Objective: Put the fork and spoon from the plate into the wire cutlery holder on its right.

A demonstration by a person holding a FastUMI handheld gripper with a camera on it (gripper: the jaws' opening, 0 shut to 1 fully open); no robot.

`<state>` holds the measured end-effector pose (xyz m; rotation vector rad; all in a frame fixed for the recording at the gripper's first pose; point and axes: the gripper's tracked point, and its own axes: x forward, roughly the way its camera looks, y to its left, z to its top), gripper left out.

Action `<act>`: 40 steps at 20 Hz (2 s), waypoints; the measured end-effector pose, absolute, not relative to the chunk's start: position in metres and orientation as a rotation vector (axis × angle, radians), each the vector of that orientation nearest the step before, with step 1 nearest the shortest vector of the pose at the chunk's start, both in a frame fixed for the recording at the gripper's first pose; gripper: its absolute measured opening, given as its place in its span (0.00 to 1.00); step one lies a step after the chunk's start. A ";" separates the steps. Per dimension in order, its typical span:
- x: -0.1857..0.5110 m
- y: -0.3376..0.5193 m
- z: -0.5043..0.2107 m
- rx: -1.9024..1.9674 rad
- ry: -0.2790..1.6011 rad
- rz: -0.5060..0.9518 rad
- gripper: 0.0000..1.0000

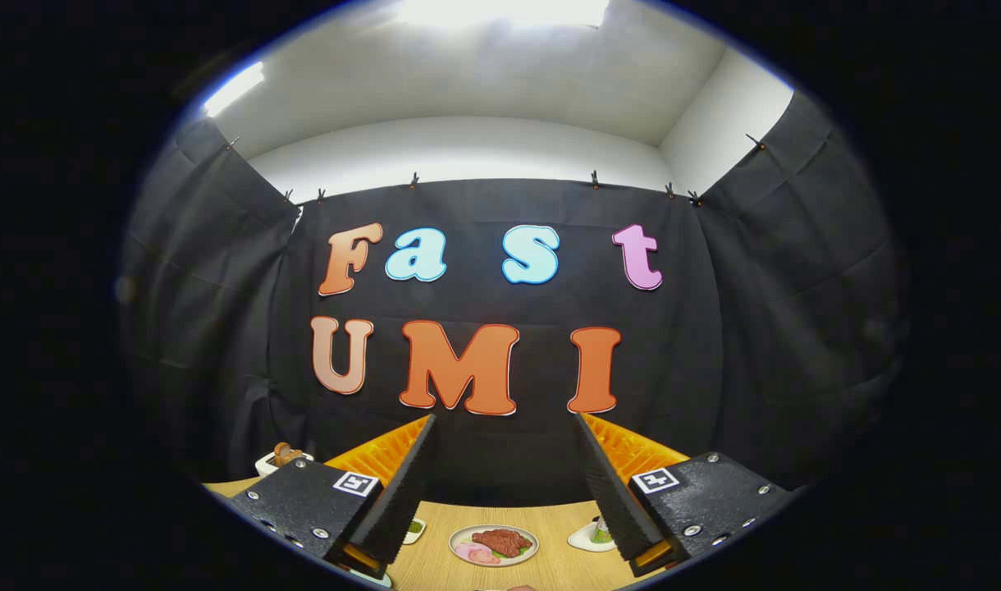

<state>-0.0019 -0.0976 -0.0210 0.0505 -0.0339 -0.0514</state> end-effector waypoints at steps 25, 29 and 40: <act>-0.006 -0.084 -0.014 0.042 -0.061 -0.022 0.96; -0.008 -0.082 -0.015 0.031 -0.055 -0.016 0.96; -0.019 -0.087 -0.014 0.003 -0.037 -0.040 0.97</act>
